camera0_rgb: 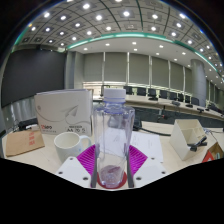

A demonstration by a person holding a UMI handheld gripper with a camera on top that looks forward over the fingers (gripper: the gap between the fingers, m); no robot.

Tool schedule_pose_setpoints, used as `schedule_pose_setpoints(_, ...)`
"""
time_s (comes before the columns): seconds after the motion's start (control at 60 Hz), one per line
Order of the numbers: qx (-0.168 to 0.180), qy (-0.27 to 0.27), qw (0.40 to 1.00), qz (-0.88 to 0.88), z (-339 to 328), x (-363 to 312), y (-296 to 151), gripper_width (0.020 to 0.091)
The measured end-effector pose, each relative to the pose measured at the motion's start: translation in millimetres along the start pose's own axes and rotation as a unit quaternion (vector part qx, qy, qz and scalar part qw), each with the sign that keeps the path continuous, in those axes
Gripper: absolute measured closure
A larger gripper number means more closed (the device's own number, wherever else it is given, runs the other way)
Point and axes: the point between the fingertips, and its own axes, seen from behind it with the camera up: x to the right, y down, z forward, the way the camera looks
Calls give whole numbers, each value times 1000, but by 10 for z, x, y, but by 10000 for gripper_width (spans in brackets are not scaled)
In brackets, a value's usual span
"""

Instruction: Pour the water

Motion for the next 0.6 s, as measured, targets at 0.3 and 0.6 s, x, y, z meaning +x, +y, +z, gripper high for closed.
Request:
schedule_pose_setpoints(0.3, -64, 28, 997, 35, -259, 120, 185, 258)
schedule_pose_setpoints(0.6, -158, 101, 981, 48, -1556, -286, -140, 244)
